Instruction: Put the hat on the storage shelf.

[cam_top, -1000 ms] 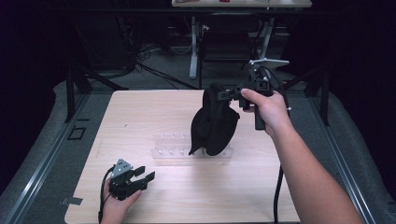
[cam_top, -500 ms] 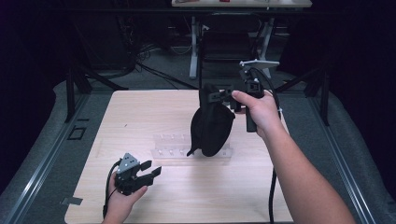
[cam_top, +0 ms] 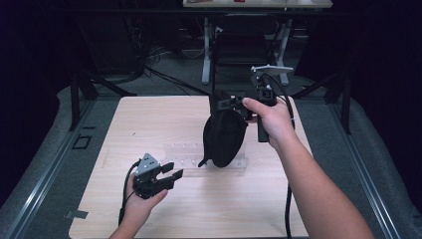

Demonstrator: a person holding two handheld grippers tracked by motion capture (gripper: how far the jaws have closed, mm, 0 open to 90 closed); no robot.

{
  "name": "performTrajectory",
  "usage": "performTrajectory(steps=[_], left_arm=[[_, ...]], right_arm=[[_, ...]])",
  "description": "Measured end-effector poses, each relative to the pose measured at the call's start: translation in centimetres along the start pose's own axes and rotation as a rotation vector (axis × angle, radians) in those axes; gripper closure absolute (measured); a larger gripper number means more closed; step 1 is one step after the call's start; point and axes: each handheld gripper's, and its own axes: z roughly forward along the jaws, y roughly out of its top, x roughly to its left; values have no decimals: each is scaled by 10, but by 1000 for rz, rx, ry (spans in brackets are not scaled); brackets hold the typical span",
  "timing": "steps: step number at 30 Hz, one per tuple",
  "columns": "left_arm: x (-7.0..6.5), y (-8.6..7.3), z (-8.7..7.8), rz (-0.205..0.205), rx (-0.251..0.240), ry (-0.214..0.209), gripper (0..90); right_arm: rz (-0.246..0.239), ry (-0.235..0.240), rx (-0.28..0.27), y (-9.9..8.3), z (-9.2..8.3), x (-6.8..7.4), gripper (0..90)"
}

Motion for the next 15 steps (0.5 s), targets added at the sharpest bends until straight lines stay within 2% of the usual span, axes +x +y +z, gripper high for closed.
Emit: performTrajectory(steps=[3, 8, 15], left_arm=[[-5, 5, 5, 19, 1, -5, 535], [-10, 10, 10, 17, 5, -12, 538], [-16, 18, 13, 36, 5, -14, 541]], right_arm=[[0, 5, 3, 0, 1, 0, 879], [-4, 9, 6, -1, 2, 0, 879], [-7, 11, 8, 0, 4, 2, 879]])
